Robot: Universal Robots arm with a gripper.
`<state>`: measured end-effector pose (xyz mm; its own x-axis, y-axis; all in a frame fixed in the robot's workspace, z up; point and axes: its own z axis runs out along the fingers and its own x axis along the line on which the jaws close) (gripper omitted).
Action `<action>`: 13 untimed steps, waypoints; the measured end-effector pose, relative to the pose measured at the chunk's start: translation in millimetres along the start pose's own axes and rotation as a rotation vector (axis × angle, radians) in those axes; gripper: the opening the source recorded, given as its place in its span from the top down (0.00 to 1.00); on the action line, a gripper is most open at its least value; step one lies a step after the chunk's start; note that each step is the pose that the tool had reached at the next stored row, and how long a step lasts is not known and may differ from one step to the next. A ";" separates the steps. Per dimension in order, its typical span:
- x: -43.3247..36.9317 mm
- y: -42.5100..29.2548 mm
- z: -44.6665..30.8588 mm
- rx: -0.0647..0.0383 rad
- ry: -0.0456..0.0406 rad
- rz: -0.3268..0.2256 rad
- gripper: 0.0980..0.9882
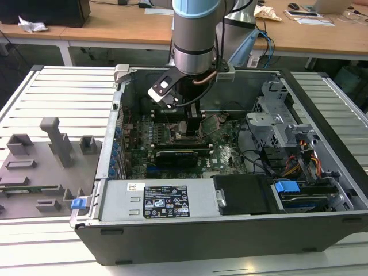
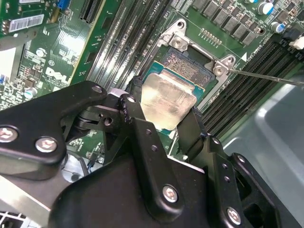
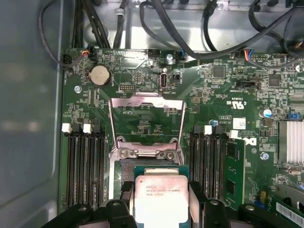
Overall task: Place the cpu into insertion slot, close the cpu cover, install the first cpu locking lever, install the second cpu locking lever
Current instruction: 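Place the cpu into insertion slot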
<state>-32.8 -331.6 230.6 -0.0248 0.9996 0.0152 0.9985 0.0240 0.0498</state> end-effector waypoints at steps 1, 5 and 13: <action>0.3 0.0 0.5 0.000 -0.0001 -0.001 0.50; 0.9 -0.1 2.5 0.000 0.0002 -0.002 0.50; 0.9 -0.2 5.4 0.000 0.0001 -0.002 0.50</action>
<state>-32.8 -330.6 225.2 -0.0265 0.9995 0.0152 0.9984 0.0257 0.0498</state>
